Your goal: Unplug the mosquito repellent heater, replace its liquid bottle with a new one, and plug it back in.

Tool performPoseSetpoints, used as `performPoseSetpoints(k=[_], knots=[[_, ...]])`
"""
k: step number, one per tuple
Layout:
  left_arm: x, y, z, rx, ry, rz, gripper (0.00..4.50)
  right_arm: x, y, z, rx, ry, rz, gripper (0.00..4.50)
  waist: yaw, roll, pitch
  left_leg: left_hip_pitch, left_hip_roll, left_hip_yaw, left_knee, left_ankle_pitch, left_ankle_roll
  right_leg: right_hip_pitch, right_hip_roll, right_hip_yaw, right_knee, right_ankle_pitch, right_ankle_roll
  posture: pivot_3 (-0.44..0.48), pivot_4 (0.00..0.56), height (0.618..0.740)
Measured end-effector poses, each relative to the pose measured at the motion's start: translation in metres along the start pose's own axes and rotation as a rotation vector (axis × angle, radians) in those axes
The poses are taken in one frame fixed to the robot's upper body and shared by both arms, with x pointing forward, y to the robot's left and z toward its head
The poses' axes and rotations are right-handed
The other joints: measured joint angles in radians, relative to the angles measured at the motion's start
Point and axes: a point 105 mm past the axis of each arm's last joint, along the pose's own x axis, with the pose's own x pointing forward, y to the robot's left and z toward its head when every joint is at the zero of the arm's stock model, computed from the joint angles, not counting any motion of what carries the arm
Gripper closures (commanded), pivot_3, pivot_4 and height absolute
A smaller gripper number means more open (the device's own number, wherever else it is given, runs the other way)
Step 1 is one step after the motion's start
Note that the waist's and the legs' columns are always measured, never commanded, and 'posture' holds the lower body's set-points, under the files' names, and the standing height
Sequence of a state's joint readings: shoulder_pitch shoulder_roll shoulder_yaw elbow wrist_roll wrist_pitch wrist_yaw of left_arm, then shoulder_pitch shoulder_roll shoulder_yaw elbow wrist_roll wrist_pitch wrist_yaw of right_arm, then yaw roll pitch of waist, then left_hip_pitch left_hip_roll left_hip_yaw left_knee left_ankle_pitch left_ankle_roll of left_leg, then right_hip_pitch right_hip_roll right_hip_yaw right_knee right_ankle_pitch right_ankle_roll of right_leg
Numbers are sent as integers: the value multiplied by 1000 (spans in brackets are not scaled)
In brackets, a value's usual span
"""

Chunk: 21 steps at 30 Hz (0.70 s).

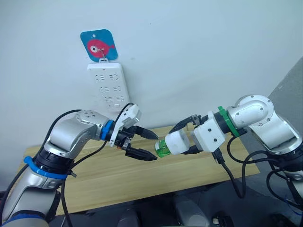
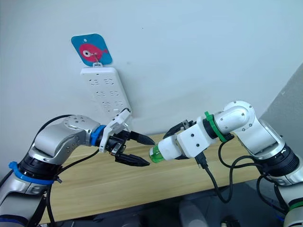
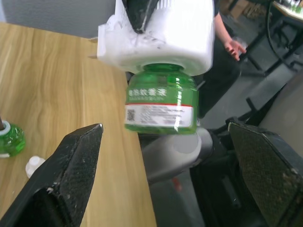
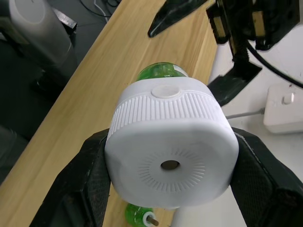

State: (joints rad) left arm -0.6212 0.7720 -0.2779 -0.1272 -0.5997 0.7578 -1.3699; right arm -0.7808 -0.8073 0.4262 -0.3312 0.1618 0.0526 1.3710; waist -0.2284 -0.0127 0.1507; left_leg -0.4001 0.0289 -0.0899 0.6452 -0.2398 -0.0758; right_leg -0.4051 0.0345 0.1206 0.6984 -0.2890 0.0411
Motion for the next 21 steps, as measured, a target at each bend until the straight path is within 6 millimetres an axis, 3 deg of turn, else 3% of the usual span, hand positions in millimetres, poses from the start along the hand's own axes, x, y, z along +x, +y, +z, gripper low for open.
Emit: performPoseSetpoints(k=[16, 19, 21], knots=[[19, 1, 1, -112, 40, -62, 50, 9, 0, 9, -102, -4, 58, 1500, -7, 0, 0, 0, -1, -3, 0, 0, 0, 1, 0, -2, 1, 0, 0, -250, 90, 740], [20, -1, 0, -114, 44, -77, 608, 10, 0, 10, -105, -8, 60, 1500, -12, 0, 0, 0, -1, -3, 0, 0, 0, 1, -1, -2, 1, 0, -1, -250, 90, 740], [21, -2, 1, -112, 43, -87, 1212, 10, 0, 9, -104, 1, 59, 1500, -14, 0, 0, 0, -1, -4, 0, 0, 0, 1, -1, -3, 1, 0, -1, -250, 90, 740]])
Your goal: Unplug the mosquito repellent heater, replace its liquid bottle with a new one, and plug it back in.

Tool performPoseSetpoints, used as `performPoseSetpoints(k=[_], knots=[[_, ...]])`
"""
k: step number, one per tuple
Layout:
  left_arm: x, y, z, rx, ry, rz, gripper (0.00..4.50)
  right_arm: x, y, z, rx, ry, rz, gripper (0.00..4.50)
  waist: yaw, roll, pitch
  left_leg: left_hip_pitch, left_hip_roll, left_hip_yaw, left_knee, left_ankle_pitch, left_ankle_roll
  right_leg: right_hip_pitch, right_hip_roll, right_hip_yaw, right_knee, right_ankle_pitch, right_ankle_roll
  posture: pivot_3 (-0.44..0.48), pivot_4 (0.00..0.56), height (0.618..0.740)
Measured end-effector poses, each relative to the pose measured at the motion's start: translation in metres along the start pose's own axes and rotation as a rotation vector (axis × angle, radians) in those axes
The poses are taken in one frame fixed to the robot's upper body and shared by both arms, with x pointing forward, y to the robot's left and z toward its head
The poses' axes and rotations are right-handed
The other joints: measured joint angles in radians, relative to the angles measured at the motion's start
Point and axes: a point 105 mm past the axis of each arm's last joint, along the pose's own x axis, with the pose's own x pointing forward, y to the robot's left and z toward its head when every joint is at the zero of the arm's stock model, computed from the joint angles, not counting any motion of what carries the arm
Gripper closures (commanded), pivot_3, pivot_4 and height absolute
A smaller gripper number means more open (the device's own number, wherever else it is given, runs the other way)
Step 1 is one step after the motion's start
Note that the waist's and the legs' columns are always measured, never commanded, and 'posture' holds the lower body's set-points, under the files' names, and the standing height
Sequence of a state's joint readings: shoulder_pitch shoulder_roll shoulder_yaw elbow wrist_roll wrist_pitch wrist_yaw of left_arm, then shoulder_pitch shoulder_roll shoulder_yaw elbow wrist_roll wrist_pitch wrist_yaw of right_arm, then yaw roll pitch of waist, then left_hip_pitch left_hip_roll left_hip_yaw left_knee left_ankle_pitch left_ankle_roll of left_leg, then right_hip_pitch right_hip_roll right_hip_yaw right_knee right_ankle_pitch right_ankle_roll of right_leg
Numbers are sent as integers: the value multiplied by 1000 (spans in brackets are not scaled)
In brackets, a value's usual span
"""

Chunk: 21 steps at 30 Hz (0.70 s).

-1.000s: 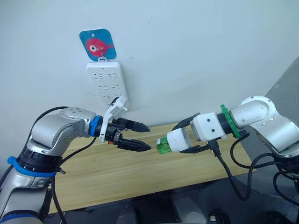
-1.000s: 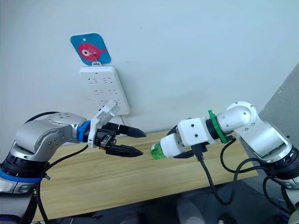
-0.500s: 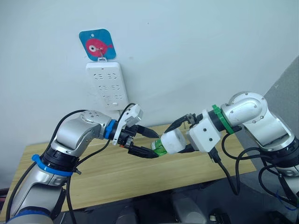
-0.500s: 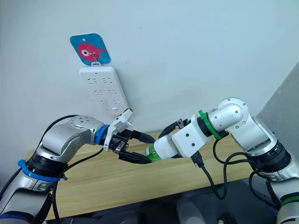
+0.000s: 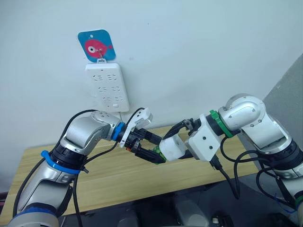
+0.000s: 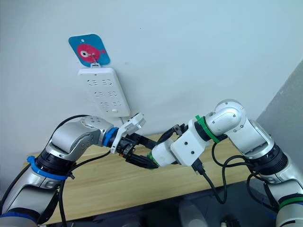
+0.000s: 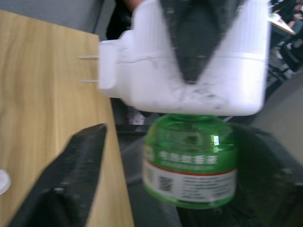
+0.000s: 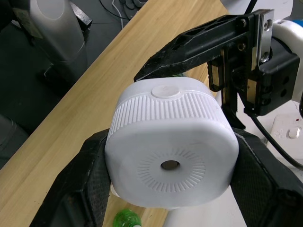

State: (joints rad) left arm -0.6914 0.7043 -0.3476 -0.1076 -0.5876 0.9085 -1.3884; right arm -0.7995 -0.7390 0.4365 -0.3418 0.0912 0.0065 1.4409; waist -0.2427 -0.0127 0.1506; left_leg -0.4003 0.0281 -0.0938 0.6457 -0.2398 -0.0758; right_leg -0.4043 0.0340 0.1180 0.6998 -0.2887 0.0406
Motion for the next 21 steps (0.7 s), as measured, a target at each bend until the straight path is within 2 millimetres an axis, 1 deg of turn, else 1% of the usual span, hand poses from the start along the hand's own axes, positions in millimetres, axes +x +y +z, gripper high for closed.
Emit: performPoseSetpoints(k=[3, 4, 9, 11, 13, 14, 18, 19, 21], knots=[[1, -1, 0, 1, 1, -9, 2118, 0, 1, -3, 14, 6, 0, 1500, -4, 0, 0, 0, 0, 0, 0, 0, 0, 0, 0, 0, 0, 0, 0, -253, 94, 740], [2, -1, -1, 2, 0, -11, 2270, 0, 1, -3, 17, 5, 0, 1500, -5, 0, 0, 0, 0, 0, 0, 0, 0, 0, 0, 0, 0, 0, 0, -253, 94, 740], [3, -3, -3, -2, -4, -24, 2272, 1, 4, -2, 22, -5, 5, 1500, -8, 0, 0, 0, 0, -1, 0, 0, 0, 0, 0, -1, 1, 0, 0, -253, 96, 740], [3, -3, -3, -2, -4, -28, 2272, 1, 3, -2, 24, -7, 4, 782, -8, 0, 0, 0, 0, -1, 0, 0, 0, 0, 0, -1, 1, 0, 0, -253, 96, 740], [2, -1, -4, -7, -3, -11, 2272, 3, 3, 5, 7, -36, 3, 210, -8, 0, 0, 0, 0, -1, 0, 0, 0, 0, 0, -1, 1, 0, 0, -253, 96, 740], [2, 0, -4, -9, -4, -3, 2272, 3, 2, 7, -6, -43, 2, 0, -8, 0, 0, 0, 0, -1, 0, 0, 0, 0, 0, -1, 1, 0, 0, -253, 96, 740], [2, 1, -6, -9, -11, 9, 2272, 2, 2, 4, -61, -23, -7, 0, -8, 0, 0, 0, 0, -1, 0, 0, 0, 0, 0, -1, 1, 0, 0, -258, 98, 740], [2, 2, -7, -8, -12, 12, 2272, 1, 4, 1, -61, -16, -8, 0, -7, 0, 0, 0, 0, -2, 0, 0, 0, 1, 0, -1, 1, 0, 0, -259, 100, 740], [0, 4, -12, -16, -17, 35, 2272, -5, 10, -10, -25, 18, -14, 0, -7, 0, 0, 0, -1, -2, 0, 0, 0, 1, -1, -1, 1, 0, 0, -260, 101, 740]])
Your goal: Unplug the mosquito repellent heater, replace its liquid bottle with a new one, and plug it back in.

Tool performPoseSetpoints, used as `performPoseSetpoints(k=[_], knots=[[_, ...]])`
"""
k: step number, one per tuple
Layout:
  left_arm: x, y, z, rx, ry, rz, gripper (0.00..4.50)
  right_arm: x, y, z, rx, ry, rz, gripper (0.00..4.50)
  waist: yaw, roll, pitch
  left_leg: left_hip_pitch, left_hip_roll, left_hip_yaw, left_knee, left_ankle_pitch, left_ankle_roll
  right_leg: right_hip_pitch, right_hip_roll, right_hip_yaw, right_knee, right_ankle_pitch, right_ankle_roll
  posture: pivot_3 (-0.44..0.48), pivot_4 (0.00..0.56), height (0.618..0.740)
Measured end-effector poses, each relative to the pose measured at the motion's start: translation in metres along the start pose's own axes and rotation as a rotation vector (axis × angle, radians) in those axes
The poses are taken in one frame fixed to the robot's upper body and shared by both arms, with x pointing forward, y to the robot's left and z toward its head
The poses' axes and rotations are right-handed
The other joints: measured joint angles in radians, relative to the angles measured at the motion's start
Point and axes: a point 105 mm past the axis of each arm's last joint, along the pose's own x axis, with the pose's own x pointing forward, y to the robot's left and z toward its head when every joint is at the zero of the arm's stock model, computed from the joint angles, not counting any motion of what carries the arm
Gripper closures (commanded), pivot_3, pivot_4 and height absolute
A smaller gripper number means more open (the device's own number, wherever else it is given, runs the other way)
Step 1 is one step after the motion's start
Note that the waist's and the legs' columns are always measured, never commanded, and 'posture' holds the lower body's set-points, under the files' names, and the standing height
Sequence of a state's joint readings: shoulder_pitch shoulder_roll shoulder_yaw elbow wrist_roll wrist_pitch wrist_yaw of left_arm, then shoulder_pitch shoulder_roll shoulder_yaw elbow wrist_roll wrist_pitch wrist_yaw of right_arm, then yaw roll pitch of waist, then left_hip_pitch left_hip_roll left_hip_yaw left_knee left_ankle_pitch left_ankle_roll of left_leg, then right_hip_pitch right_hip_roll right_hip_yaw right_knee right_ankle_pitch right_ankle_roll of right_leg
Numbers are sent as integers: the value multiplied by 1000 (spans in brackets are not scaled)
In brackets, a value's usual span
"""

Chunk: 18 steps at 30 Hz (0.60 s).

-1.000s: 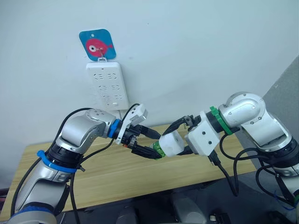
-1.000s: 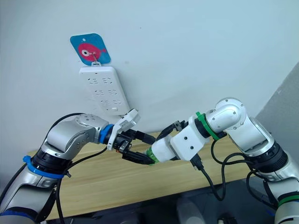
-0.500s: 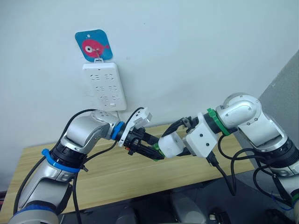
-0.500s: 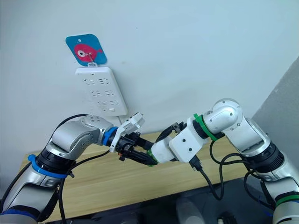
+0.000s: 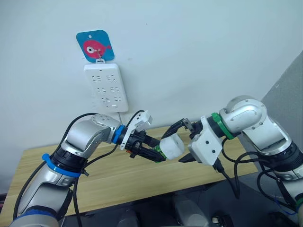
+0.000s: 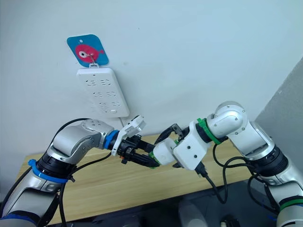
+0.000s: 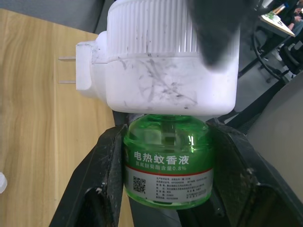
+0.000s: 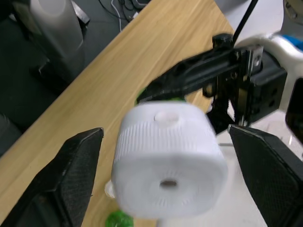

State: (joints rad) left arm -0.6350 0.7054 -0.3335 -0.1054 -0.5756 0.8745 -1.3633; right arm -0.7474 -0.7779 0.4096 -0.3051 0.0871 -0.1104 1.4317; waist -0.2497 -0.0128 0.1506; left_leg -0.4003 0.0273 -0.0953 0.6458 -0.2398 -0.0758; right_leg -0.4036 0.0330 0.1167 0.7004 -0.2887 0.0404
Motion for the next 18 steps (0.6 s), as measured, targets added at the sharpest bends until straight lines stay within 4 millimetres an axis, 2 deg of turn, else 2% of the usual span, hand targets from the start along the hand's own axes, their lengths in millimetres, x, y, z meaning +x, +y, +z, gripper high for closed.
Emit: performPoseSetpoints(k=[4, 9, 13, 18], knots=[[-6, 7, -6, 12, -37, 74, 2272, -23, 16, -29, 122, 125, -51, 0, 2, 0, 0, 0, 0, 0, 0, 0, 0, 0, 0, 0, 0, 0, 0, -260, 106, 740], [-7, 20, 0, 94, -194, 216, 2272, -42, 33, -49, 417, 172, -236, 0, 3, 0, 0, 0, 0, 0, 1, 0, 0, 0, 0, 1, 0, 0, 0, -262, 112, 740], [0, 31, 1, 115, -364, 347, 2272, -54, 39, -47, 745, 90, -506, 0, 7, -1, 0, 0, 0, 0, 0, 0, 0, 2, 0, 1, 0, 0, 0, -292, 120, 740], [13, 31, -2, 167, -495, 465, 2272, -36, 45, -29, 1185, -173, -792, 0, 4, 0, 0, 1, 0, 2, 1, 0, 0, 2, 0, 3, 1, 0, 0, -304, 126, 740]])
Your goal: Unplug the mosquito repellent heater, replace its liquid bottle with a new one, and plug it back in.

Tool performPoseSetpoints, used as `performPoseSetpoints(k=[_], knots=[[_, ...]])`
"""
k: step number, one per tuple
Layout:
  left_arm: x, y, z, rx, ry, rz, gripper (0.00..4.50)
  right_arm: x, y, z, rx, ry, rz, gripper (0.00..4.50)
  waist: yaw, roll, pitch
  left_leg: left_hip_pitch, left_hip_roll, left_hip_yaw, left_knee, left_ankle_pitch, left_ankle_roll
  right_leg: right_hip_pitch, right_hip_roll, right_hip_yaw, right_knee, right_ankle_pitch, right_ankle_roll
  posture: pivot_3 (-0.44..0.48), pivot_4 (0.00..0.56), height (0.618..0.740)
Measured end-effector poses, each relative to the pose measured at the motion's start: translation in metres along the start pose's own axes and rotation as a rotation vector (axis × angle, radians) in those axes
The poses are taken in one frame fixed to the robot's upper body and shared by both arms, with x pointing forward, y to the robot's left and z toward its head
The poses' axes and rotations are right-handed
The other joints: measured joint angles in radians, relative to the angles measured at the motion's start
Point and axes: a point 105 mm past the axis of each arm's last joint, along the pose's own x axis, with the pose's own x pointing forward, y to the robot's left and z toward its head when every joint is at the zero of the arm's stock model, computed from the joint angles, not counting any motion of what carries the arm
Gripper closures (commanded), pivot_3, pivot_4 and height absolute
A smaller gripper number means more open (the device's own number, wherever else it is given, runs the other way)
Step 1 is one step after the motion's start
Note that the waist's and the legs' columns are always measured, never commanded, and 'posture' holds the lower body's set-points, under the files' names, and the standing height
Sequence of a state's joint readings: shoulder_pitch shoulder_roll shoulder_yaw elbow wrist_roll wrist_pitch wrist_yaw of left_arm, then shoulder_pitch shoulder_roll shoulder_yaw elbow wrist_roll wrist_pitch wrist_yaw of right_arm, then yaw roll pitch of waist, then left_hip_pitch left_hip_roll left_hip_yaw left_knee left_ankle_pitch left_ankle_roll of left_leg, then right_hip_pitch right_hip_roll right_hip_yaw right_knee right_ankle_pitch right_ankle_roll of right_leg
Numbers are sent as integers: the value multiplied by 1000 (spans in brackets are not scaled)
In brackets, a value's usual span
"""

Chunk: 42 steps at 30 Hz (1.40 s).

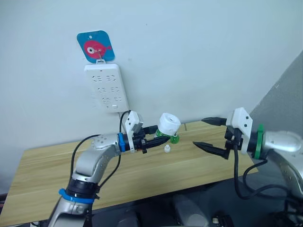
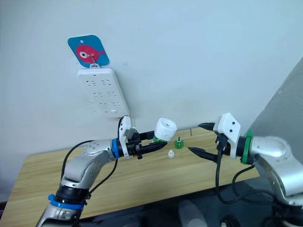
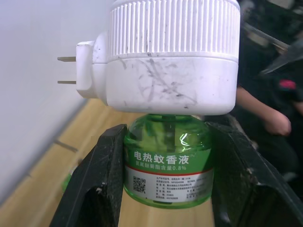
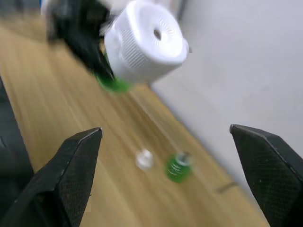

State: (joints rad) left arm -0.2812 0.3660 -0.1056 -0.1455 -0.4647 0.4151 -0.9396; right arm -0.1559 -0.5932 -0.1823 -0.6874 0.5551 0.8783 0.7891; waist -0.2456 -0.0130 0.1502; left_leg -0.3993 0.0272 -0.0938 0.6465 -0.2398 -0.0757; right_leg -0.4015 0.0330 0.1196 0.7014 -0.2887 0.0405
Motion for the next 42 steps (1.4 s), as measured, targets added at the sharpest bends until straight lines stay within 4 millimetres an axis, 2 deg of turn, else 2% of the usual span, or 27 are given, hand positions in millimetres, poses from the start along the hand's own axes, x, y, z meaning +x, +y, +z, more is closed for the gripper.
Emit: performPoseSetpoints(k=[3, 6, 10, 16, 20, 25, 35, 38, 40, 41, 42], knots=[[8, -5, 5, 94, -70, 33, 2272, 10, 11, 8, 177, -107, -98, 0, -3, 0, 0, 1, 0, 1, 0, 0, 0, 1, 1, 1, 0, -1, 3, -313, 128, 740], [15, -5, 15, 202, -153, 107, 2272, 20, 13, 10, 309, -167, -217, 0, -4, 0, 0, 1, 0, 2, 0, 0, 0, 1, 1, 1, -1, -2, 4, -318, 128, 740], [20, 0, 23, 282, -218, 195, 2272, 31, 17, 14, 364, -178, -294, 0, -6, 1, 0, 1, 0, 3, -1, 0, 0, 1, 1, 2, -4, -2, 4, -318, 129, 740], [22, 8, 18, 316, -230, 272, 2272, 44, 23, 27, 344, -208, -296, 0, -9, 1, 0, 0, 0, 3, -2, 0, 0, 0, 1, 2, -4, -3, 5, -320, 128, 740], [22, 9, 20, 324, -241, 284, 2272, 47, 21, 38, 317, -256, -305, 0, -11, 1, 0, 0, 0, 3, -2, 0, 0, 0, 1, 2, -4, -3, 5, -322, 125, 740], [23, 9, 20, 299, -246, 293, 2272, 59, 13, 35, 312, -250, -310, 0, -16, 1, 0, 0, 0, 3, -2, 0, 0, -1, 1, 2, -4, -3, 5, -317, 118, 740], [23, 8, 21, 307, -241, 289, 2272, 78, 12, 46, 277, -304, -278, 0, -29, 1, 0, -1, 0, 3, -3, 0, 0, -1, 1, 2, -4, -3, 5, -311, 113, 740], [23, 8, 21, 307, -243, 289, 2272, 79, 8, 44, 281, -304, -294, 623, -29, 1, 0, -1, 0, 3, -3, 0, 0, -1, 1, 2, -4, -3, 5, -311, 113, 740], [23, 8, 22, 307, -244, 291, 2272, 81, 10, 45, 277, -306, -282, 1341, -30, 1, 0, -1, 1, 3, -3, 0, 0, -2, 1, 2, -4, -3, 5, -311, 113, 740], [23, 8, 22, 308, -246, 293, 2272, 81, 10, 45, 276, -308, -282, 1519, -30, 1, 0, -1, 1, 3, -3, 0, 0, -2, 1, 2, -4, -3, 5, -307, 107, 740], [23, 8, 23, 309, -248, 296, 2272, 81, 10, 46, 275, -309, -281, 1513, -30, 1, 0, -1, 1, 3, -3, 0, 0, -2, 1, 2, -4, -3, 5, -307, 107, 740]])
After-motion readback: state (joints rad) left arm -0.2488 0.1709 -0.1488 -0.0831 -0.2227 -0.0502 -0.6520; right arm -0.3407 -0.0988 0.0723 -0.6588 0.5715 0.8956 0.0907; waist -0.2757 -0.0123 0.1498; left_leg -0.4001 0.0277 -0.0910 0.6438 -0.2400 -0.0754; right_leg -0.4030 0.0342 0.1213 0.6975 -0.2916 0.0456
